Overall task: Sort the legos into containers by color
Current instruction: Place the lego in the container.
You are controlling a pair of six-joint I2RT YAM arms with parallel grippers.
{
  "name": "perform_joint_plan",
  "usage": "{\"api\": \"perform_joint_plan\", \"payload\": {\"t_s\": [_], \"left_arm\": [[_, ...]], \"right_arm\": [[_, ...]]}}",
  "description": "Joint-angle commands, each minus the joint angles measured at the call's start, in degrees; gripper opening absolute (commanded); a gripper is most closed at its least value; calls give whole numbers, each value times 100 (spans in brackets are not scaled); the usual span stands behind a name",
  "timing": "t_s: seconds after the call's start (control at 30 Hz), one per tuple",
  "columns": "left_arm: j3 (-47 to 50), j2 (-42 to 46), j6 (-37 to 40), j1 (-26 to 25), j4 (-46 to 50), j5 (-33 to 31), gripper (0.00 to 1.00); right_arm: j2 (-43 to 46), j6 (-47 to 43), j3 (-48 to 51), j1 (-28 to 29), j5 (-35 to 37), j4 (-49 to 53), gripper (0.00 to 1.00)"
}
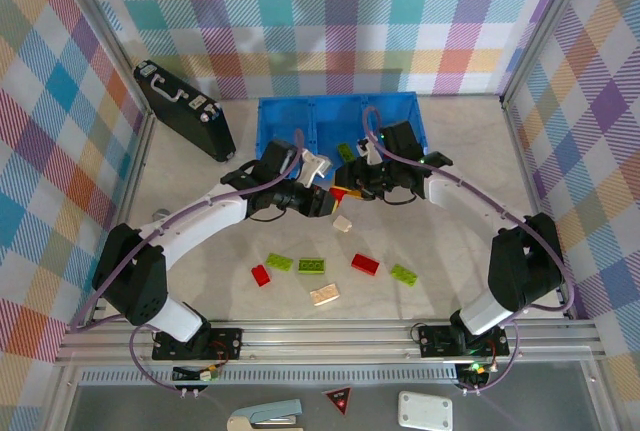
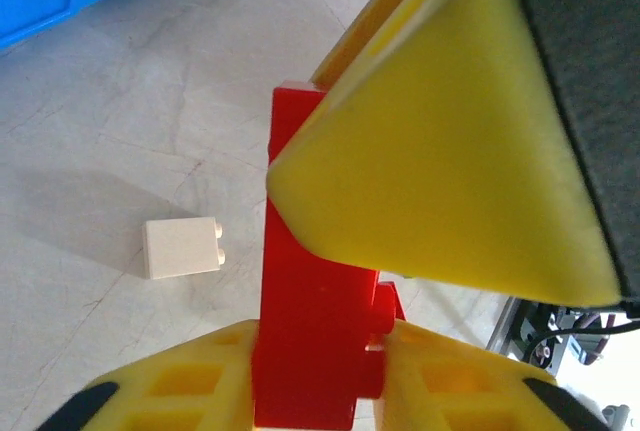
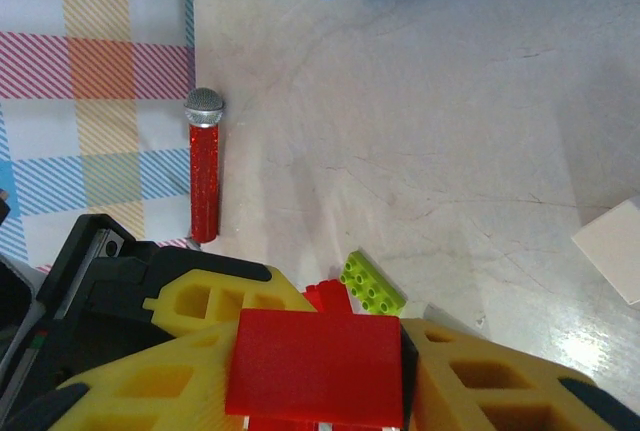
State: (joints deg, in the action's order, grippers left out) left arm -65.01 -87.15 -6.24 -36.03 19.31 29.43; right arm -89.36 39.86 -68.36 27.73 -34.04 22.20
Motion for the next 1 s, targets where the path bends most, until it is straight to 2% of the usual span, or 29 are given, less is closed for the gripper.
{"api": "perform_joint_plan", "payload": {"t_s": [0.0, 0.2, 0.3, 0.57, 0.7, 0.97], "left_arm": [[-162, 39, 97, -69, -57, -96, 39], [-32, 197, 67, -71, -50, -449, 47], [71, 315, -12, -64, -25, -770, 50], [276, 593, -209, -62, 129, -1653, 51], [370, 760, -284, -53, 250, -2119, 52], [495, 1052, -446, -38, 615, -2956, 52]], "right_arm": [[15, -120, -194, -37, 58, 169, 40], [-59, -622, -541, -182, 575, 781, 40], [-120, -1023, -813, -289, 1162, 1232, 39], [-555, -1868, -1740, -710, 2745, 2206, 39], [-1028, -2243, -2459, -893, 3591, 2621, 39], [-2364, -2606, -4078, -1186, 4352, 3270, 39]]}}
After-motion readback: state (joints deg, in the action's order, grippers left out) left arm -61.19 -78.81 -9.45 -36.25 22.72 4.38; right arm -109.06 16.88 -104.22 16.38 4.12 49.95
